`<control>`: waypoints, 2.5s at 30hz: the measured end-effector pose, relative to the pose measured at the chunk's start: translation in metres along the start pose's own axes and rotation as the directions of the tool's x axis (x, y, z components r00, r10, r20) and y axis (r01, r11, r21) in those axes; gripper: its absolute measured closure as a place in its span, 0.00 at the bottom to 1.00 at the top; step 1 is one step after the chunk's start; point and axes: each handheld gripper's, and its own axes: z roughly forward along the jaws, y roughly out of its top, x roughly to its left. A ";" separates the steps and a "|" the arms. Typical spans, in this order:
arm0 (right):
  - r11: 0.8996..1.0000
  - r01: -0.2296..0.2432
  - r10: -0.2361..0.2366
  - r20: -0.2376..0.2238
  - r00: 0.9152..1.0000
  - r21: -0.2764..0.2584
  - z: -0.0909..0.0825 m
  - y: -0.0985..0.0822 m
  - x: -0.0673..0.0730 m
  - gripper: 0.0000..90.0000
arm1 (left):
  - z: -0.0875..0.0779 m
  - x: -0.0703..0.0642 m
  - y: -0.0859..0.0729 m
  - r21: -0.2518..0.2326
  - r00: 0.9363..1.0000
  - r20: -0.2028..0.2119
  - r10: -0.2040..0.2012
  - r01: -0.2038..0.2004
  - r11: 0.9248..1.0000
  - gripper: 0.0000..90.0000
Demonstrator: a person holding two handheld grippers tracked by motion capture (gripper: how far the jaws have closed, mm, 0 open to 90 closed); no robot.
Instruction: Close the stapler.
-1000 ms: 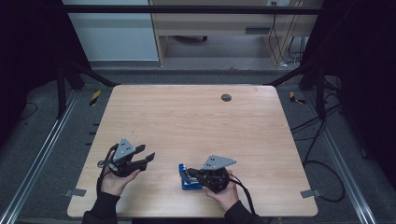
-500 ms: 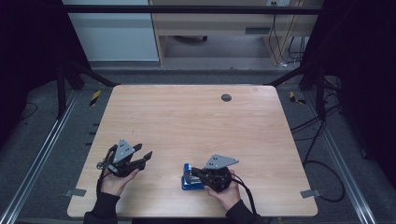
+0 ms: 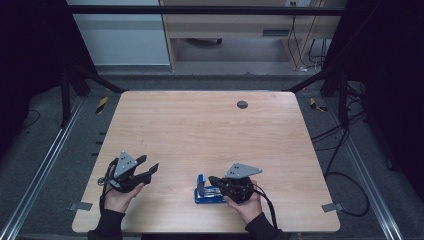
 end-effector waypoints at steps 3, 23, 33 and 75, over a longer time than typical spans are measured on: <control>1.000 -0.006 0.006 0.007 1.000 -0.021 -0.005 0.004 -0.001 1.00 | -0.001 -0.001 -0.003 0.022 1.000 -0.013 -0.007 0.007 1.000 0.48; 0.991 -0.006 0.005 -0.009 1.000 -0.137 -0.024 0.035 0.007 1.00 | 0.000 -0.003 -0.015 0.085 0.998 -0.031 -0.050 0.052 0.995 0.39; 0.988 0.010 -0.019 -0.057 0.998 -0.152 -0.017 0.047 0.026 1.00 | 0.001 -0.004 -0.013 0.085 0.998 -0.031 -0.051 0.053 0.995 0.39; 0.992 0.088 -0.093 -0.052 0.994 -0.089 -0.008 0.053 0.042 1.00 | -0.002 -0.004 -0.012 0.083 0.998 -0.030 -0.046 0.049 0.995 0.39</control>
